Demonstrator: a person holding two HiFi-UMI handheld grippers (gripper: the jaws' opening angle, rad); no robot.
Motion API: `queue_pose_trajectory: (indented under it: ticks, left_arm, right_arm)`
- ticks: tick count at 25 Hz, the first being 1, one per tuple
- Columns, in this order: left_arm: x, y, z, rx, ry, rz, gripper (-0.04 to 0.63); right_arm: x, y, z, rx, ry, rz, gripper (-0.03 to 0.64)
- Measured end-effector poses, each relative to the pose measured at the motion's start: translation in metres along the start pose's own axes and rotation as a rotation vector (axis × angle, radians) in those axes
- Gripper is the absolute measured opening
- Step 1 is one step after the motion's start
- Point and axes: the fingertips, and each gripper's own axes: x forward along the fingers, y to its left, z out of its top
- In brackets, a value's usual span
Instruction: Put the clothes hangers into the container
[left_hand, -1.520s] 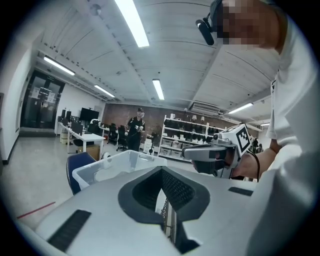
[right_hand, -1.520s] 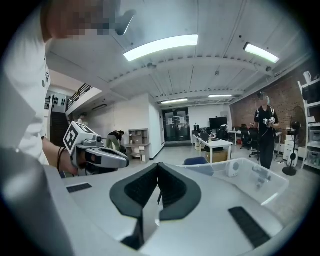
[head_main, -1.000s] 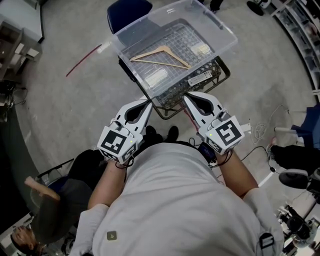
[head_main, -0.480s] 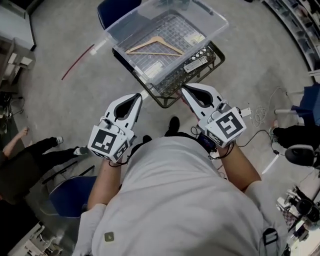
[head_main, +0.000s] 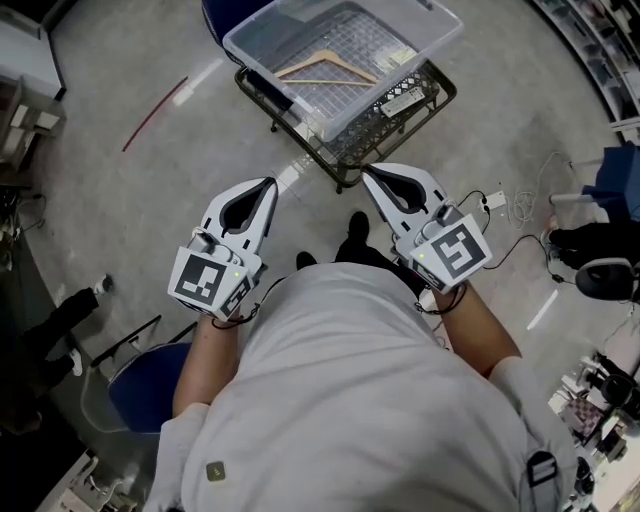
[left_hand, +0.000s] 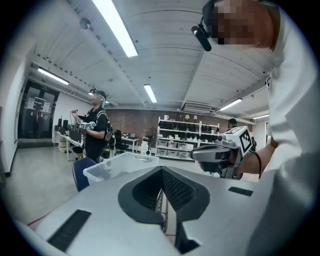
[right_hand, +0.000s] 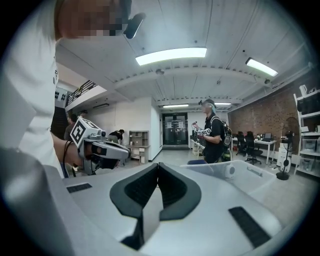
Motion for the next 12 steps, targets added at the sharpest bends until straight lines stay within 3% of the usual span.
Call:
queue_pose_trajectory:
  ticks: [12]
  left_arm:
    - [-0.075,0.007,-0.02,0.006,-0.025,-0.021,0.017]
  right_arm:
    - [0.006,0.08,-0.017,0.027,0.018,-0.047,0.02]
